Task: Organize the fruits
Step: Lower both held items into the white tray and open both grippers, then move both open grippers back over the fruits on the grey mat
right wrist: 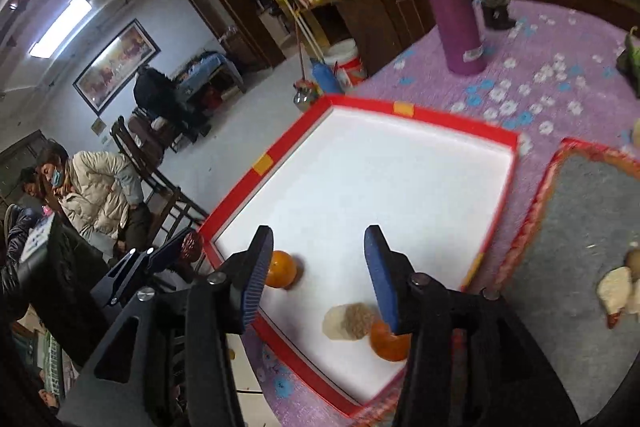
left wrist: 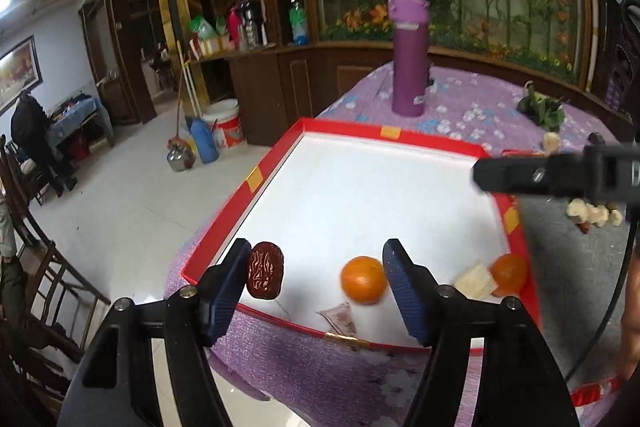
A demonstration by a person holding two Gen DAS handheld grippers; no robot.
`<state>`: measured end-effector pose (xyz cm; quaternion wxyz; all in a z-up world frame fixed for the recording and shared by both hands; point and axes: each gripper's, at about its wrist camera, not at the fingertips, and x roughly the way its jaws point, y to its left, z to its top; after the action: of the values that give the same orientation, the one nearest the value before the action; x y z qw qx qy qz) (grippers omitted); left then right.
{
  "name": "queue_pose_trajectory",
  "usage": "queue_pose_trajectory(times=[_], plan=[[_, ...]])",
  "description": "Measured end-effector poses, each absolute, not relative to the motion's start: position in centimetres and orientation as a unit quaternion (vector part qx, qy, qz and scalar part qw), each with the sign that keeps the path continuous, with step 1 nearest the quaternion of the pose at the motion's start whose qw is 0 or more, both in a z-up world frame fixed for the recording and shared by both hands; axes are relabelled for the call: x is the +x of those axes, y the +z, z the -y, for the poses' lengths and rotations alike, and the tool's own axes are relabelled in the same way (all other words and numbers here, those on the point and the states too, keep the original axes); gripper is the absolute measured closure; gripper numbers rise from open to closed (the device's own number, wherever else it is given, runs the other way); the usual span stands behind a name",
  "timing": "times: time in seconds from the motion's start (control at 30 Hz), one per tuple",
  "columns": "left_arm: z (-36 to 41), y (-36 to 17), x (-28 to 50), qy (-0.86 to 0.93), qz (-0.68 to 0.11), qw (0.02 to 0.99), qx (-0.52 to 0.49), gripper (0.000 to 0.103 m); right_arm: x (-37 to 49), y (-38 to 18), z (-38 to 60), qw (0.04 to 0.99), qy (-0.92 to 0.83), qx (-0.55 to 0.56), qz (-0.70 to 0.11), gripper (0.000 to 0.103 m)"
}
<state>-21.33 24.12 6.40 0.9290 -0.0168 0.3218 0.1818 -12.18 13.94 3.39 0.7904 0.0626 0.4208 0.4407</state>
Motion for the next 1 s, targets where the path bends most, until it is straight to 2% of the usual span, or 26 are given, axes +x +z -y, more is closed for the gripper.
queue_pose_trajectory(times=[0.23, 0.37, 0.6, 0.8, 1.0], plan=[[-22.1, 7.4, -23.0, 0.168, -0.309, 0.936, -0.013, 0.027, -11.4, 4.8, -5.3, 0.824, 0.401, 0.085, -0.391, 0.05], [-19.2, 8.0, -22.5, 0.131, -0.307, 0.943, 0.003, 0.025, -10.0, 4.6, 3.5, 0.846, 0.347, 0.114, -0.388, 0.049], [-11.8, 8.5, -18.9, 0.04, -0.315, 0.947, 0.042, 0.025, -6.8, 3.0, 16.8, 0.837, 0.269, 0.215, -0.424, 0.05], [-7.3, 6.8, -16.5, -0.008, -0.355, 0.932, 0.069, 0.025, -3.6, -0.2, 18.5, 0.81, 0.248, 0.237, -0.476, 0.05], [-9.3, 7.2, -16.4, 0.017, -0.369, 0.928, 0.057, 0.025, -2.2, -2.1, 18.6, 0.798, 0.268, 0.26, -0.473, 0.05]])
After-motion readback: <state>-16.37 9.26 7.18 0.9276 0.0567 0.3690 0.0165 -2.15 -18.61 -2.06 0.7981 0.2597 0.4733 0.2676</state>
